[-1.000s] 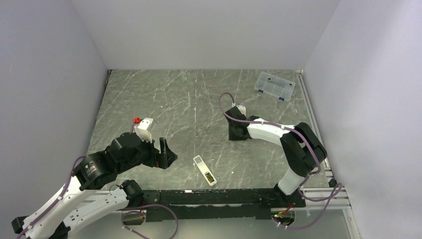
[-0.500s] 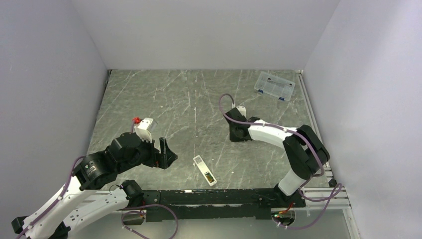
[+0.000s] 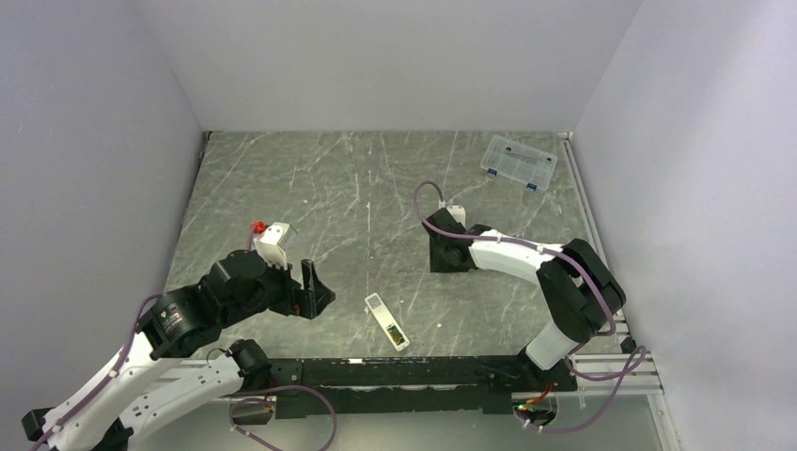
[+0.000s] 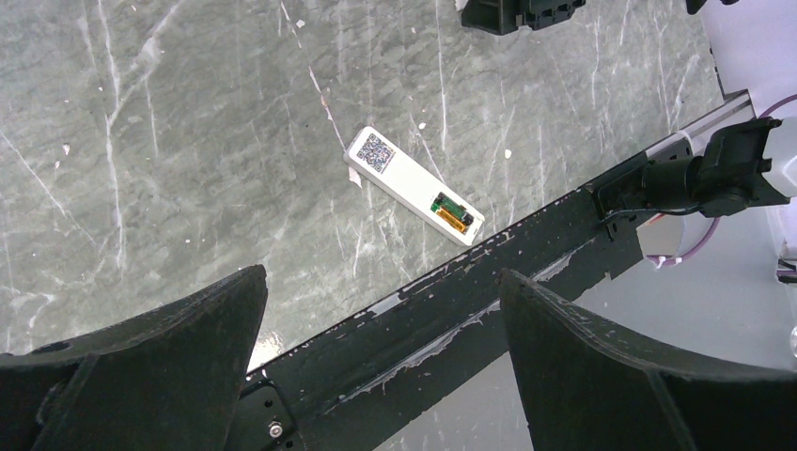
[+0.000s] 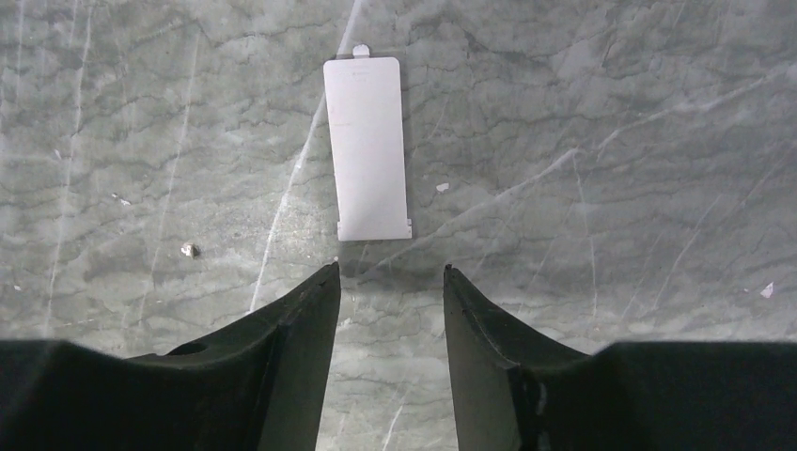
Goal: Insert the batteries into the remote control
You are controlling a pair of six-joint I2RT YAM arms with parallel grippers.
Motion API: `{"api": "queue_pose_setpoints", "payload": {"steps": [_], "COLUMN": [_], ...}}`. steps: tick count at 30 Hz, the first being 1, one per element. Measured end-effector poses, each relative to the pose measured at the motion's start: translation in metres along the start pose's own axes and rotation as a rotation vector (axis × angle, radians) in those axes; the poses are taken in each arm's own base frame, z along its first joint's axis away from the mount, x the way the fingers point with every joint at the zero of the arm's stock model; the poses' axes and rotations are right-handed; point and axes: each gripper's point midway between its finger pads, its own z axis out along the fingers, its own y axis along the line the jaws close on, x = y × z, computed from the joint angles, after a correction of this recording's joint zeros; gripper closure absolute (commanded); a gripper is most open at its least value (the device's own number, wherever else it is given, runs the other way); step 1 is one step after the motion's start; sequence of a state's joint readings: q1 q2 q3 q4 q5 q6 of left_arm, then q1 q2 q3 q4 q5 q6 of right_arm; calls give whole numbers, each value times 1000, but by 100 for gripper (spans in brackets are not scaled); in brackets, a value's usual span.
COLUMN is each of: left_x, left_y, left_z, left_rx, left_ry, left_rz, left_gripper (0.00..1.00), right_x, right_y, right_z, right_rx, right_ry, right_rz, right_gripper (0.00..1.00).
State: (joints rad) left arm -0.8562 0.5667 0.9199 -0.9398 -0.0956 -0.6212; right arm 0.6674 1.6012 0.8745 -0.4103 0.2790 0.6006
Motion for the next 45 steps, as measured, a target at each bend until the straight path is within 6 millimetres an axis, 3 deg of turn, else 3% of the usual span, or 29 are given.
{"api": "queue_pose_setpoints", "payload": {"steps": [30, 45], "left_x": [0, 0], "left_y": [0, 0], "left_z": [0, 0], "left_rx": [0, 0], "left_ry": [0, 0], "left_rz": [0, 0], "left_gripper": [1, 0], "right_x": [-13, -14], "right_y": [8, 5], "right_z": [12, 13], "right_rx": [6, 19], "right_ry": [-16, -23], "right_rz": [32, 32], "right_gripper": [55, 66]}}
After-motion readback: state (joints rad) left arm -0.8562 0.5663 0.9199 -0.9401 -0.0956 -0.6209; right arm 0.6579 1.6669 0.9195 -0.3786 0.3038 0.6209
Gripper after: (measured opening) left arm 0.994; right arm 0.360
